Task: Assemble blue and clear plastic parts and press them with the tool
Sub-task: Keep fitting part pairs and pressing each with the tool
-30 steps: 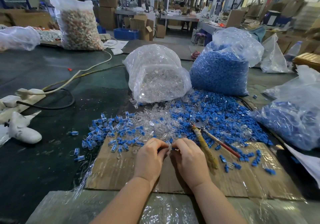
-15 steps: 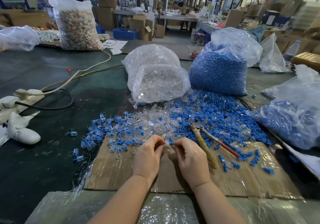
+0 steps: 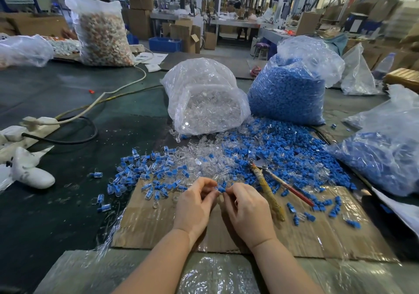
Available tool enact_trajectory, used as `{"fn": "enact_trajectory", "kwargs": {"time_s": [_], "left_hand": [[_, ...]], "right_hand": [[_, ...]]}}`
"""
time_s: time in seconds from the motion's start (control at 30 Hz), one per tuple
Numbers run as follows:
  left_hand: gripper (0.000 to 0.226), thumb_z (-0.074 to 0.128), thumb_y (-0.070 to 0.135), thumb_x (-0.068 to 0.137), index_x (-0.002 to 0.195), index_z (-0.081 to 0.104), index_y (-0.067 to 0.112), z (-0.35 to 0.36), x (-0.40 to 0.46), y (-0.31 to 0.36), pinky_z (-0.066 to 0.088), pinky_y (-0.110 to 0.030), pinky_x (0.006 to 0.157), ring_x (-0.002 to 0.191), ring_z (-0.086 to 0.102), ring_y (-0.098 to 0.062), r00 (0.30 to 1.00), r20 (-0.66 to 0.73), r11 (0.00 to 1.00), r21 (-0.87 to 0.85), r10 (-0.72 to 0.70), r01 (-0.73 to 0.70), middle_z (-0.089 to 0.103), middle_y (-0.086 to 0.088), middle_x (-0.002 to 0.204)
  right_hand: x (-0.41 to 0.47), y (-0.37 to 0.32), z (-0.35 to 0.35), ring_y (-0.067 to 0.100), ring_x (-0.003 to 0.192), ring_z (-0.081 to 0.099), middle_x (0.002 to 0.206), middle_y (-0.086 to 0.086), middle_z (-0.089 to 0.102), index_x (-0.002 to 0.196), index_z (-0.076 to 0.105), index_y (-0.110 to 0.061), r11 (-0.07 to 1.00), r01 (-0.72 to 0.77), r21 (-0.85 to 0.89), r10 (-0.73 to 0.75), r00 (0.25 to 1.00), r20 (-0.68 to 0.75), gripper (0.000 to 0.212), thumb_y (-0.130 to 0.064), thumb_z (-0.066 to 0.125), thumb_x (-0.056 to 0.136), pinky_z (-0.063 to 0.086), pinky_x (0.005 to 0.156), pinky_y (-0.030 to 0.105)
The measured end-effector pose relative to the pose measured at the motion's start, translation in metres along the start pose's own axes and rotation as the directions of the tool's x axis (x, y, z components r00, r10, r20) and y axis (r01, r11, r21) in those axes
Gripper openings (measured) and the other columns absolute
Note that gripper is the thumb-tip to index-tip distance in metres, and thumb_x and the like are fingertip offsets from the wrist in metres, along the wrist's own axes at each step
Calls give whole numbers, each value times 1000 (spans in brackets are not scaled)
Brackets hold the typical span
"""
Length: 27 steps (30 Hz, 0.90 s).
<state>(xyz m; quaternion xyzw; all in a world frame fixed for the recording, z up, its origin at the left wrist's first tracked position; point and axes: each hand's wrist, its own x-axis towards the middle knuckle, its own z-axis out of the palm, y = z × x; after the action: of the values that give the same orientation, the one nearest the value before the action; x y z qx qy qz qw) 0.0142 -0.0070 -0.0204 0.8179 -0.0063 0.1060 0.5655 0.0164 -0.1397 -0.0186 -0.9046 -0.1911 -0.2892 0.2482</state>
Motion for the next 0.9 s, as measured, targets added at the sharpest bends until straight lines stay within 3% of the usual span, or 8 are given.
{"fn": "enact_trajectory", "kwargs": {"time_s": [0.13,0.33,0.5,0.67,0.9], "left_hand": [[21,68,8,82,83,59,28,0,0,0,49,-12,73,77,60,5,999,3,997,-70,-43,43,65,8,81],[22,69,10,81,78,62,30,-1,0,0,52,-17,75,75,63,1,1000,21,999,-41,-19,20,68,10,77],[21,64,9,85,81,60,29,-3,0,2,49,-11,71,75,62,3,1000,-19,998,-52,-24,23,66,10,78],[16,63,10,86,85,62,26,-4,0,2,48,-9,69,75,60,4,999,-20,999,-41,-31,30,66,9,79],[16,62,9,86,84,61,25,-4,0,4,47,-7,67,74,59,5,999,-9,999,-37,-34,34,65,7,78]], "right_hand": [[0,1,1,18,56,56,63,0,59,68,57,-10,999,15,-36,-15,1000,-5,19,-9,76,74,46,47,27],[-1,4,3,19,56,57,63,0,59,66,59,-10,998,28,-49,-27,999,19,20,-10,78,73,47,47,26],[-2,2,2,19,68,60,74,0,63,78,63,-12,1000,25,-19,-24,1000,16,13,-23,69,80,46,60,26],[-3,2,1,19,81,62,89,1,65,95,66,-11,1000,7,24,-8,1000,24,19,-22,65,80,46,72,24],[-3,1,-1,19,81,62,89,1,63,96,66,-11,1000,18,9,-19,1000,17,18,-19,67,80,52,69,28]]}}
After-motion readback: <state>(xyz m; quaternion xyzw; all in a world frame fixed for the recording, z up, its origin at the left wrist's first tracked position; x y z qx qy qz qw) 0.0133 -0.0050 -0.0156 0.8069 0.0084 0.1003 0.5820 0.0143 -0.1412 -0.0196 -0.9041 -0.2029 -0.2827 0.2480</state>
